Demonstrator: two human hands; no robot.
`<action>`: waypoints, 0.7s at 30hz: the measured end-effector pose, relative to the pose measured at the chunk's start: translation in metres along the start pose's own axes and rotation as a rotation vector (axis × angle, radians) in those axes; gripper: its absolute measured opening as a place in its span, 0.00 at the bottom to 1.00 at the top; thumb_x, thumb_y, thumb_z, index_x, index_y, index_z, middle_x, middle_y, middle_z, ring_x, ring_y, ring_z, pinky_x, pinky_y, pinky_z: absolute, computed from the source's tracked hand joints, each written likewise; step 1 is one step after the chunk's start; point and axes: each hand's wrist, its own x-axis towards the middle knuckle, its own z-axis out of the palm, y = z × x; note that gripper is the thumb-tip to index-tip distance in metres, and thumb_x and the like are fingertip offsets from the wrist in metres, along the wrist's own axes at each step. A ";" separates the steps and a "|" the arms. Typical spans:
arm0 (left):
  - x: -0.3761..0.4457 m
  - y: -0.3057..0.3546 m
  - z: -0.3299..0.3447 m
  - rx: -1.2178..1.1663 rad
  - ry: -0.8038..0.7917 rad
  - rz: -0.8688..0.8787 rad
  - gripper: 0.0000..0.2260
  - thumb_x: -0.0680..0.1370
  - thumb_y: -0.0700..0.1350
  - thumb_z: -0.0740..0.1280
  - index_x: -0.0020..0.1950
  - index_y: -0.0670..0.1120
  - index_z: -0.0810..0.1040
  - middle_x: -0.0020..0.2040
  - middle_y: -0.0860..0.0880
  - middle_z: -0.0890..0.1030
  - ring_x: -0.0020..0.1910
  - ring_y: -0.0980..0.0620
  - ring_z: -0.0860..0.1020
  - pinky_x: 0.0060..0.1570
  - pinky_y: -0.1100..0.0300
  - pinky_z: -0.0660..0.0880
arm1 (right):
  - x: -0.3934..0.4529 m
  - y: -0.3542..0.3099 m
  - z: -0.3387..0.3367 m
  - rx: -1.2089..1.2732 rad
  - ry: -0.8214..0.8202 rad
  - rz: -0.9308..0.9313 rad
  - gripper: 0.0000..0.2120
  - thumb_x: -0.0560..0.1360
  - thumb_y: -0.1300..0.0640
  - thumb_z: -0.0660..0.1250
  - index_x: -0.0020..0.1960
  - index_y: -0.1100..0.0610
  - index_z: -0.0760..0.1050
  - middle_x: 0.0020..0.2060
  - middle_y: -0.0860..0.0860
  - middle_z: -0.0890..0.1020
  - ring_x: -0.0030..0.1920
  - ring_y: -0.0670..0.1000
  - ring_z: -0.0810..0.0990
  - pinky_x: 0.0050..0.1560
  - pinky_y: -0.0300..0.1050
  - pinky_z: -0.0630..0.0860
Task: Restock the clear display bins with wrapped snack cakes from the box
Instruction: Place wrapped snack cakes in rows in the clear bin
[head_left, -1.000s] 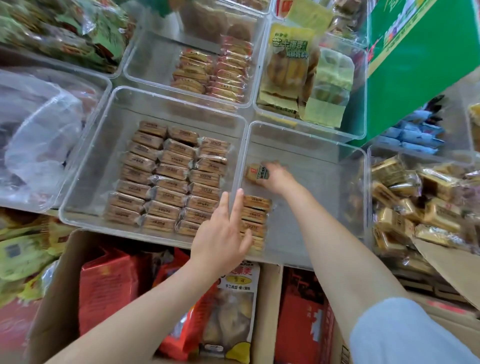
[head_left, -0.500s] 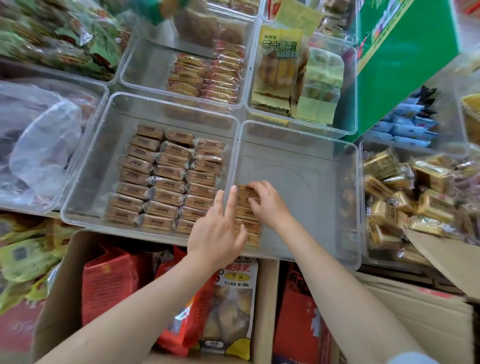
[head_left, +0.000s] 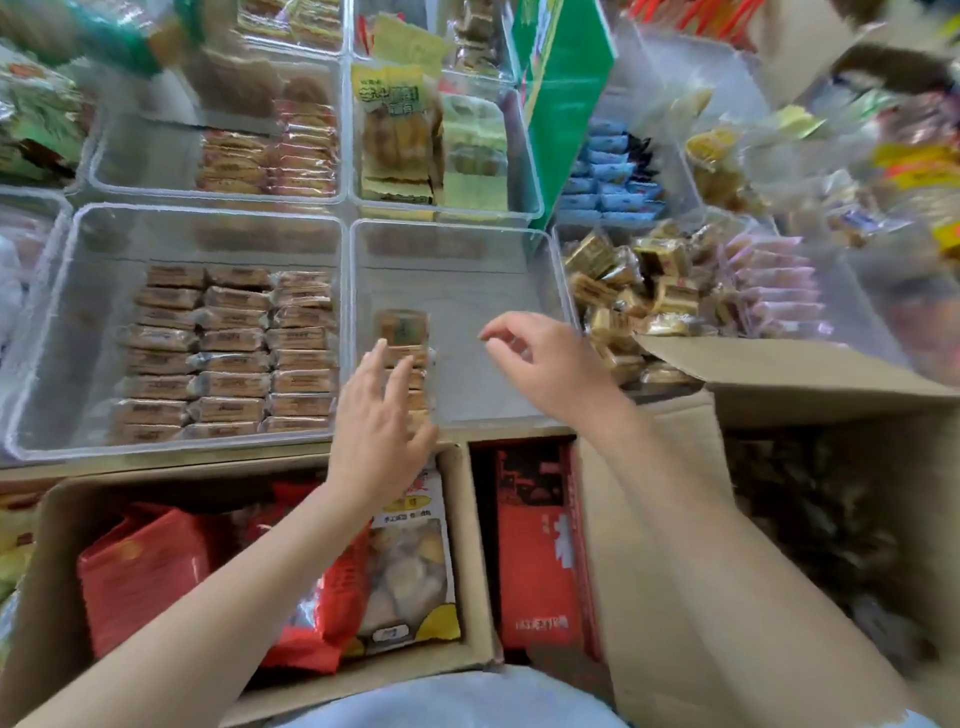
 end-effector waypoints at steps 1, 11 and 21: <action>-0.009 0.018 0.006 -0.060 -0.021 0.043 0.30 0.76 0.50 0.68 0.76 0.43 0.67 0.80 0.39 0.59 0.77 0.38 0.60 0.74 0.44 0.60 | -0.029 -0.001 -0.022 0.002 0.079 -0.012 0.07 0.80 0.59 0.65 0.53 0.56 0.82 0.43 0.47 0.82 0.40 0.43 0.77 0.43 0.35 0.72; -0.109 0.211 0.060 -0.654 -0.315 0.138 0.33 0.79 0.59 0.66 0.80 0.61 0.54 0.78 0.58 0.58 0.75 0.58 0.61 0.72 0.56 0.64 | -0.199 0.110 -0.124 -0.131 0.089 0.272 0.08 0.81 0.55 0.63 0.52 0.52 0.81 0.43 0.45 0.82 0.43 0.45 0.78 0.44 0.44 0.74; -0.136 0.263 0.102 -0.831 -0.108 -0.087 0.36 0.72 0.52 0.66 0.77 0.71 0.58 0.76 0.65 0.64 0.73 0.62 0.66 0.66 0.46 0.75 | -0.191 0.227 -0.085 -0.371 -0.424 0.277 0.08 0.80 0.55 0.63 0.56 0.51 0.80 0.51 0.53 0.82 0.51 0.56 0.81 0.51 0.49 0.79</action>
